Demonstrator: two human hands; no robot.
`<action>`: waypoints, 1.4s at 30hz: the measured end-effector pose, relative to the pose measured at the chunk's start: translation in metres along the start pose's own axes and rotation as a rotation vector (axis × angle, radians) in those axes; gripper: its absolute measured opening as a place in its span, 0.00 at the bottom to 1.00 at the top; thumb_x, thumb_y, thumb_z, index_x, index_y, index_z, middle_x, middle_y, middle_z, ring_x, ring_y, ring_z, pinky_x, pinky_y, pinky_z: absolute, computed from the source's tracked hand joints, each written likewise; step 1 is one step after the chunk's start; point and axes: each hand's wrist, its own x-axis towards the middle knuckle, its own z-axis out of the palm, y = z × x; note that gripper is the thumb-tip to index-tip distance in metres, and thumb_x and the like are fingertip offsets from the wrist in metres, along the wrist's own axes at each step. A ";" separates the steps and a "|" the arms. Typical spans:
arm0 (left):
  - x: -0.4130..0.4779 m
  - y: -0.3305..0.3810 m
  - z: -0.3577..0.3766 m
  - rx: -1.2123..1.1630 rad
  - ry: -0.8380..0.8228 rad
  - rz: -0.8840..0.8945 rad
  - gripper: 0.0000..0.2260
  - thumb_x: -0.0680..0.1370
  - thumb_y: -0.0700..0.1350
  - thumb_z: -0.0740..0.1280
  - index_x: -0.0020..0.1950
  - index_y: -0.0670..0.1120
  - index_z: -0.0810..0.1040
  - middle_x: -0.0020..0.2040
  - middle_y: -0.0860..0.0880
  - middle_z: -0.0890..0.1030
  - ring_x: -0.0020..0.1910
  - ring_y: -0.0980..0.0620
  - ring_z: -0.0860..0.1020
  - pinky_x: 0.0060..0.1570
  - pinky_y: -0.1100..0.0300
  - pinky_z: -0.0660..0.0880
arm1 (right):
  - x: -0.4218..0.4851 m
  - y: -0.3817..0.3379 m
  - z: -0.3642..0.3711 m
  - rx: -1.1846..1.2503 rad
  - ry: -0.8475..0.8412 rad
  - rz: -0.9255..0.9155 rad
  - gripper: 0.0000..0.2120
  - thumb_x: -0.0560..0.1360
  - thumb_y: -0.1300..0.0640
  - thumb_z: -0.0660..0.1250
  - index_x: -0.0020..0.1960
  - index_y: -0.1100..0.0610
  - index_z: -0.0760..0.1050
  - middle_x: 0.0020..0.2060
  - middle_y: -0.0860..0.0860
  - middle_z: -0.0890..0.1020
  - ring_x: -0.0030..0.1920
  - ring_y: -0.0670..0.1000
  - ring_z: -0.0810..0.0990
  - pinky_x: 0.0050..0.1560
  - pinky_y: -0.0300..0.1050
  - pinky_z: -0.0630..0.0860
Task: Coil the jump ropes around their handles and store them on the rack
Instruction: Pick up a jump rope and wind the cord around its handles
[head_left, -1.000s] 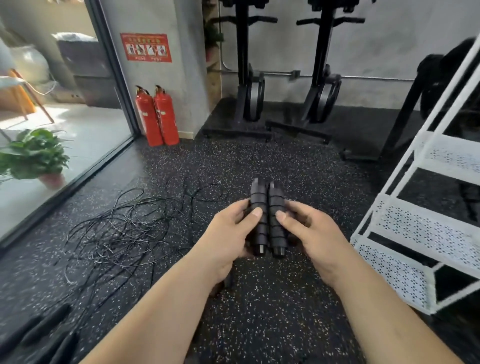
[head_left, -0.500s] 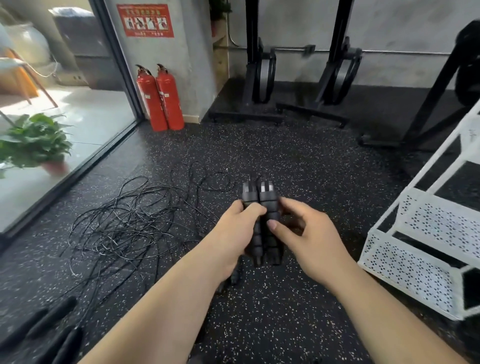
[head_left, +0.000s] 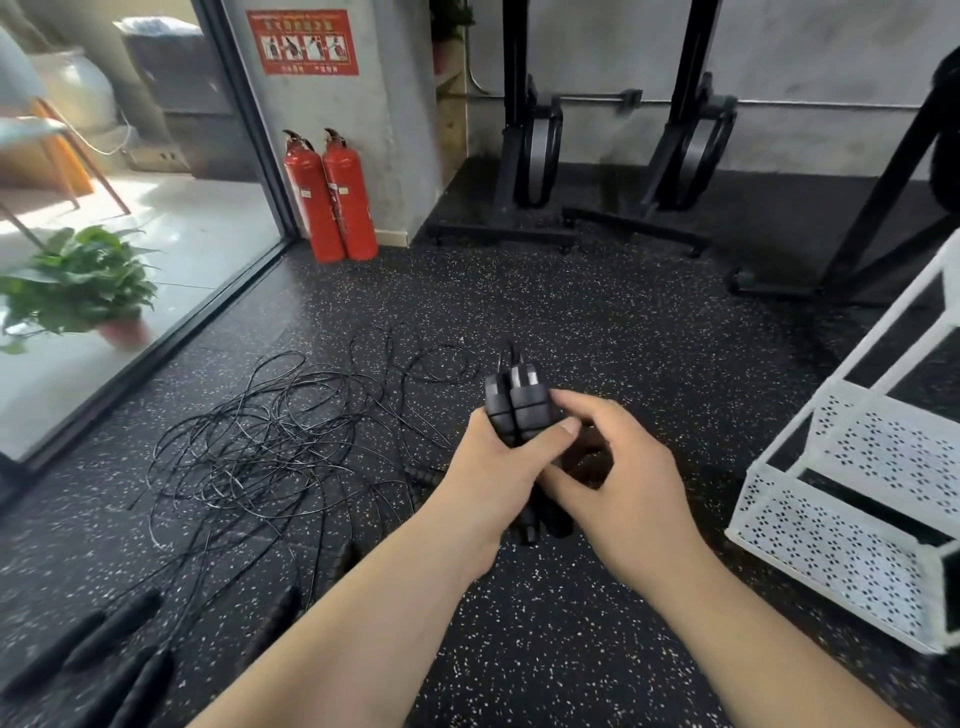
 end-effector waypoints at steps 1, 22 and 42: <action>0.001 0.001 0.000 -0.021 0.018 -0.012 0.22 0.73 0.51 0.82 0.62 0.48 0.79 0.54 0.46 0.89 0.54 0.45 0.88 0.60 0.37 0.82 | -0.001 0.000 0.001 -0.020 -0.016 -0.017 0.31 0.74 0.54 0.80 0.72 0.36 0.74 0.61 0.32 0.80 0.62 0.36 0.79 0.63 0.37 0.76; 0.009 0.035 -0.012 -0.565 0.241 -0.104 0.10 0.78 0.45 0.77 0.57 0.47 0.80 0.50 0.45 0.81 0.48 0.42 0.81 0.59 0.39 0.81 | -0.018 0.014 0.043 0.251 -0.141 0.256 0.29 0.79 0.52 0.76 0.73 0.35 0.67 0.56 0.41 0.85 0.50 0.51 0.87 0.54 0.64 0.82; 0.013 0.026 -0.015 0.048 0.296 0.014 0.15 0.72 0.48 0.77 0.56 0.50 0.78 0.46 0.48 0.85 0.41 0.48 0.83 0.49 0.47 0.83 | 0.001 -0.002 0.009 -0.097 -0.146 0.086 0.38 0.81 0.52 0.71 0.83 0.36 0.54 0.70 0.33 0.68 0.62 0.35 0.76 0.58 0.44 0.80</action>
